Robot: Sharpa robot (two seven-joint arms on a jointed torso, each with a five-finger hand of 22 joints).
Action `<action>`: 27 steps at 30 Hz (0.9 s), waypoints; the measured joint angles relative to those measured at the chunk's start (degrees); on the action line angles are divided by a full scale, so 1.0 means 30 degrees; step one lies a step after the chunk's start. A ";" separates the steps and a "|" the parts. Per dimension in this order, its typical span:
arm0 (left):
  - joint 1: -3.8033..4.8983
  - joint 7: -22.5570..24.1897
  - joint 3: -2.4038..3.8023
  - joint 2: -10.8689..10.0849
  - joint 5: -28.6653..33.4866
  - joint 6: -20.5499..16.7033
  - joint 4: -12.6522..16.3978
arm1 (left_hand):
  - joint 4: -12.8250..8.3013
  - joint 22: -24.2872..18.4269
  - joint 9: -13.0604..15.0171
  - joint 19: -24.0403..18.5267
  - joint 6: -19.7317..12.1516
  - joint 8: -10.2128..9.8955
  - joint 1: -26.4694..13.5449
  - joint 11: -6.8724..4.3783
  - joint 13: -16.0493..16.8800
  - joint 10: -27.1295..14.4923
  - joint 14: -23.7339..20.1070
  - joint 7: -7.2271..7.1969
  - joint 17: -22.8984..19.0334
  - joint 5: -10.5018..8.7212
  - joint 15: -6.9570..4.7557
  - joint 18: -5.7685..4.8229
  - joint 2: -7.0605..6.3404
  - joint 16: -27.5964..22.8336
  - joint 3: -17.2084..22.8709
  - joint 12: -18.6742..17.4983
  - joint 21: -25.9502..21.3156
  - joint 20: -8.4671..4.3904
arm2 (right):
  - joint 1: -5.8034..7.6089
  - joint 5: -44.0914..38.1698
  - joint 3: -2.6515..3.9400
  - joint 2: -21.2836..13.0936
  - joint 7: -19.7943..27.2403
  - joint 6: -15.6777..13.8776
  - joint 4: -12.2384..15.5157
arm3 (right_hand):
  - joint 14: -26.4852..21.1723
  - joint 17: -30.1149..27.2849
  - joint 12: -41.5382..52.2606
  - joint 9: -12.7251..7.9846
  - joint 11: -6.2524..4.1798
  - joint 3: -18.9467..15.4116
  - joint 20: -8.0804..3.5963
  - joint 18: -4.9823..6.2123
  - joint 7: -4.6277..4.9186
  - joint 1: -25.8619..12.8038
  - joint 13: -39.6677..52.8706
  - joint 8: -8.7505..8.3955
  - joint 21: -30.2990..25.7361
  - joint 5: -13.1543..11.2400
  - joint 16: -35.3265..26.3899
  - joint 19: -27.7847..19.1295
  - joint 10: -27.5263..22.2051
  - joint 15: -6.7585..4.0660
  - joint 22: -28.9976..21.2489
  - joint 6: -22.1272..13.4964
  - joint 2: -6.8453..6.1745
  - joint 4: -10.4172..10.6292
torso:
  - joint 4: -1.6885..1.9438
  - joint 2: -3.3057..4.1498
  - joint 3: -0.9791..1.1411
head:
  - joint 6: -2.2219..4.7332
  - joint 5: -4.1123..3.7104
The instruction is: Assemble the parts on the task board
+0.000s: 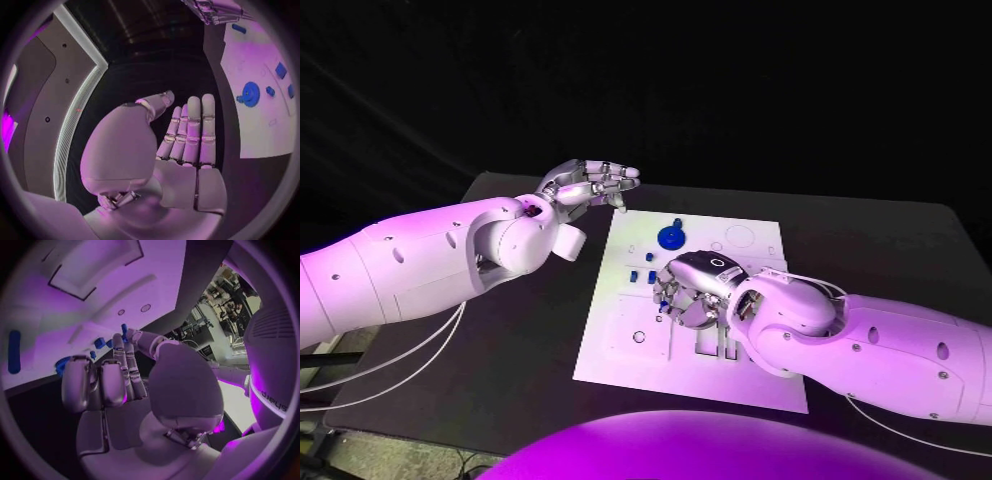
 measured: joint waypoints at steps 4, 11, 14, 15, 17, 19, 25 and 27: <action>0.0000 -0.0010 0.0000 0.0042 -0.0001 0.0012 -0.0014 | 0.0000 0.0001 0.0000 0.0000 0.0000 0.0000 0.0000 0.0000 0.0001 0.0000 0.0000 0.0000 0.0001 0.0000 0.0000 -0.0001 0.0000 0.0000 0.0000 0.0000 0.0000 0.0000 | -0.0199 -0.0144 -0.0020 0.0157 0.0037 0.0014 -0.0257 | 0.0000 0.0000 0.0000 0.0012 0.0000 -0.0051 0.0000 -0.0001 0.0001 -0.0093 0.0007 -0.0020 -0.0001 0.0045 0.0000 0.0000 0.0000 0.0000 -0.0001 -0.0008 0.0094 -0.0051 | -0.0002 0.0007 0.0011 | 0.0000 0.0134; 0.0000 -0.0024 0.0000 0.0078 -0.0005 0.0046 -0.0046 | 0.0000 0.0001 0.0001 0.0000 0.0000 0.0000 0.0000 -0.0001 0.0002 0.0000 0.0000 0.0000 0.0002 0.0000 0.0000 0.0001 0.0000 0.0000 0.0000 0.0000 0.0000 0.0000 | -0.0313 -0.0335 -0.0031 0.0293 0.0042 0.0023 -0.0528 | 0.0000 0.0001 -0.0007 0.0033 0.0000 -0.0053 0.0000 0.0000 -0.0002 -0.0074 0.0014 -0.0054 -0.0001 0.0078 0.0000 0.0000 0.0000 0.0000 -0.0003 -0.0056 0.0115 -0.0049 | -0.0007 0.0033 0.0015 | 0.0000 0.0284; 0.0000 -0.0029 0.0000 0.0090 -0.0007 0.0067 -0.0046 | 0.0000 0.0002 0.0000 0.0000 0.0000 0.0000 0.0000 -0.0001 0.0003 0.0001 0.0000 -0.0001 0.0002 0.0000 0.0000 -0.0001 0.0000 0.0000 0.0000 0.0000 0.0000 0.0000 | -0.0330 -0.0397 -0.0036 0.0333 0.0042 0.0033 -0.0603 | 0.0000 0.0001 -0.0009 0.0033 0.0000 -0.0054 0.0000 -0.0001 -0.0002 -0.0074 0.0014 0.0012 -0.0002 0.0077 0.0000 -0.0001 0.0000 0.0000 0.0005 -0.0058 0.0115 -0.0049 | -0.0002 0.0037 0.0016 | 0.0000 0.0331; 0.0000 -0.0031 0.0000 0.0092 -0.0008 0.0074 -0.0047 | 0.0000 0.0002 0.0001 0.0000 0.0000 0.0000 0.0000 0.0000 0.0003 0.0001 0.0001 0.0000 0.0002 -0.0001 0.0000 -0.0001 0.0000 0.0000 0.0000 0.0000 0.0000 0.0001 | -0.0333 -0.0417 -0.0037 0.0342 0.0042 0.0036 -0.0628 | 0.0000 0.0001 -0.0009 0.0032 0.0000 -0.0054 0.0000 -0.0001 -0.0001 -0.0074 0.0014 0.0023 -0.0002 0.0078 0.0000 0.0000 0.0000 0.0000 0.0011 -0.0059 0.0115 -0.0049 | -0.0002 0.0037 0.0016 | 0.0000 0.0341; 0.0000 -0.0035 0.0000 0.0094 -0.0009 0.0088 -0.0048 | 0.0000 0.0002 0.0000 0.0000 -0.0001 0.0000 0.0000 -0.0001 0.0003 0.0001 0.0000 0.0000 0.0003 -0.0001 0.0000 0.0000 0.0000 0.0000 0.0001 0.0000 0.0000 0.0000 | -0.0339 -0.0460 -0.0041 0.0351 0.0042 0.0047 -0.0668 | 0.0000 0.0002 -0.0011 0.0031 0.0000 -0.0055 0.0000 0.0000 -0.0001 -0.0074 0.0013 0.0024 -0.0003 0.0078 0.0000 -0.0001 0.0000 0.0000 0.0012 -0.0060 0.0115 -0.0048 | 0.0002 0.0038 0.0018 | 0.0000 0.0363; 0.0000 -0.0038 0.0000 0.0094 -0.0010 0.0102 -0.0049 | 0.0000 0.0003 0.0001 0.0000 0.0000 0.0000 0.0000 -0.0001 0.0003 0.0001 0.0000 -0.0001 0.0002 -0.0001 0.0000 0.0000 0.0000 0.0000 0.0001 0.0000 0.0000 0.0000 | -0.0345 -0.0496 -0.0045 0.0364 0.0039 0.0062 -0.0700 | 0.0000 0.0002 -0.0013 0.0029 0.0000 -0.0055 0.0000 0.0000 -0.0001 -0.0074 0.0013 0.0024 -0.0004 0.0077 0.0000 0.0000 0.0000 0.0000 0.0013 -0.0061 0.0115 -0.0048 | 0.0007 0.0037 0.0018 | 0.0000 0.0377; 0.0000 -0.0048 0.0001 0.0094 -0.0013 0.0132 -0.0050 | 0.0000 0.0003 0.0001 0.0000 0.0000 0.0000 0.0000 -0.0001 0.0004 0.0001 0.0000 -0.0001 0.0003 -0.0001 0.0000 0.0001 0.0000 0.0000 0.0001 0.0000 0.0000 0.0000 | -0.0353 -0.0564 -0.0058 0.0427 0.0030 0.0115 -0.0753 | 0.0000 0.0002 -0.0049 0.0014 0.0000 -0.0056 0.0000 0.0000 -0.0001 -0.0073 0.0011 0.0024 -0.0013 0.0076 0.0000 -0.0001 0.0000 0.0001 0.0011 -0.0063 0.0114 -0.0047 | 0.0011 0.0035 0.0016 | 0.0000 0.0425; 0.0000 -0.0051 0.0001 0.0094 -0.0016 0.0140 -0.0050 | 0.0000 0.0003 0.0001 0.0000 0.0000 0.0000 0.0000 -0.0001 0.0004 0.0001 0.0000 0.0000 0.0003 -0.0001 0.0000 0.0001 0.0000 0.0000 0.0001 -0.0001 0.0000 0.0000 | -0.0357 -0.0581 -0.0064 0.0447 0.0029 0.0136 -0.0766 | 0.0000 0.0002 -0.0050 0.0016 0.0000 -0.0057 0.0000 0.0000 -0.0001 -0.0073 0.0008 0.0024 -0.0013 0.0075 0.0000 -0.0001 0.0000 0.0000 0.0011 -0.0064 0.0114 -0.0047 | 0.0011 0.0035 0.0016 | 0.0000 0.0436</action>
